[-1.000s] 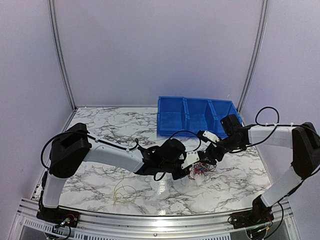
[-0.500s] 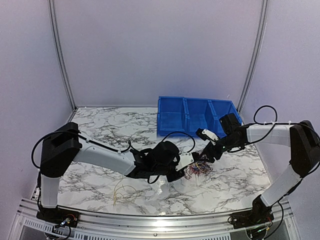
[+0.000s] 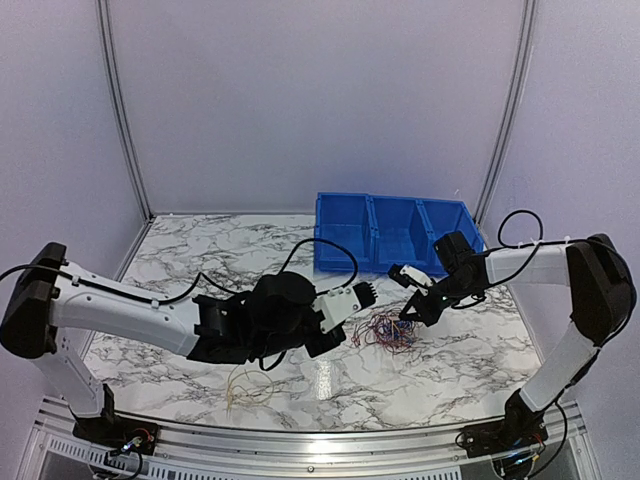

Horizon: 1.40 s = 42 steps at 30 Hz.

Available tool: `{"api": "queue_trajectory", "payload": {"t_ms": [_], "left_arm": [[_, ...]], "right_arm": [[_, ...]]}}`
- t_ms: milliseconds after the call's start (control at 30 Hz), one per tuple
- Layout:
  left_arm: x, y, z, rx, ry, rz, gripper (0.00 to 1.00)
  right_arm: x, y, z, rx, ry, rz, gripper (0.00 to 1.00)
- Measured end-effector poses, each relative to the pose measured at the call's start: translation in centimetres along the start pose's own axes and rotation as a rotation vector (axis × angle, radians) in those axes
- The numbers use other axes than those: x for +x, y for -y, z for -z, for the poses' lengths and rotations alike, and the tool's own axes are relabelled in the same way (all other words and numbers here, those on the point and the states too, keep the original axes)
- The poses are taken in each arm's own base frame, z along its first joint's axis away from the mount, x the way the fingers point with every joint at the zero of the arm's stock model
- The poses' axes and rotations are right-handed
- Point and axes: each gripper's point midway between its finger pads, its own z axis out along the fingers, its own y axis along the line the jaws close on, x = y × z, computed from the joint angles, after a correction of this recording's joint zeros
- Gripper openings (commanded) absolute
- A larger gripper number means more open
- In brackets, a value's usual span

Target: Untangle the cables

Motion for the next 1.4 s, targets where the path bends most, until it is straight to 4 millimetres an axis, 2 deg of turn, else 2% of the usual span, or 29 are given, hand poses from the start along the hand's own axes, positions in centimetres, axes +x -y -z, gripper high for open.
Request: {"api": "queue_trajectory", "payload": {"t_ms": [200, 233, 333, 433, 500, 600, 733, 833, 967, 1100, 1167, 1233, 1333, 1400], "left_arm": [[-1.9, -3.9, 4.2, -0.139, 0.043, -0.006, 0.00], [-2.7, -4.9, 5.3, -0.169, 0.061, -0.005, 0.00], [-4.7, -7.3, 7.5, -0.235, 0.110, -0.001, 0.00], [-6.2, -9.4, 8.1, -0.281, 0.136, 0.013, 0.00], [-6.9, -11.1, 8.0, -0.308, 0.146, 0.032, 0.00], [-8.3, -14.7, 6.8, -0.343, 0.164, 0.090, 0.00], [-10.0, -19.0, 4.1, -0.377, 0.196, 0.160, 0.00], [-11.1, -21.1, 1.8, -0.395, 0.210, 0.183, 0.00], [-13.3, -23.1, -1.0, -0.410, 0.248, 0.187, 0.00], [-17.5, -26.4, -2.4, -0.438, 0.349, 0.194, 0.00], [-20.7, -29.4, -2.0, -0.479, 0.442, 0.199, 0.00], [-22.4, -31.7, -1.0, -0.515, 0.524, 0.201, 0.00], [-22.7, -34.4, 0.6, -0.562, 0.583, 0.206, 0.00], [-22.1, -35.8, 0.8, -0.574, 0.599, 0.230, 0.00]], "right_arm": [[0.2, 0.4, 0.0, 0.023, -0.012, 0.001, 0.00], [0.2, 0.4, 0.0, 0.025, -0.013, 0.001, 0.03], [0.3, 0.5, 0.0, 0.031, -0.016, 0.005, 0.22], [0.2, 0.6, 0.3, 0.044, -0.017, 0.010, 0.40], [-0.3, 0.6, 1.1, 0.062, 0.002, 0.023, 0.47], [-2.3, 0.4, 3.6, 0.113, 0.074, 0.072, 0.54], [-4.5, -0.2, 7.4, 0.204, 0.186, 0.146, 0.56], [-5.0, -0.3, 9.0, 0.258, 0.233, 0.176, 0.56], [-4.1, -0.2, 8.7, 0.272, 0.217, 0.173, 0.56], [-3.3, -0.1, 8.0, 0.263, 0.191, 0.162, 0.56], [-3.2, 0.0, 7.9, 0.262, 0.186, 0.161, 0.56], [-3.2, 0.0, 7.8, 0.261, 0.185, 0.161, 0.56], [-3.2, 0.0, 7.8, 0.261, 0.185, 0.162, 0.56], [-3.1, 0.0, 7.8, 0.261, 0.184, 0.163, 0.56]]}}
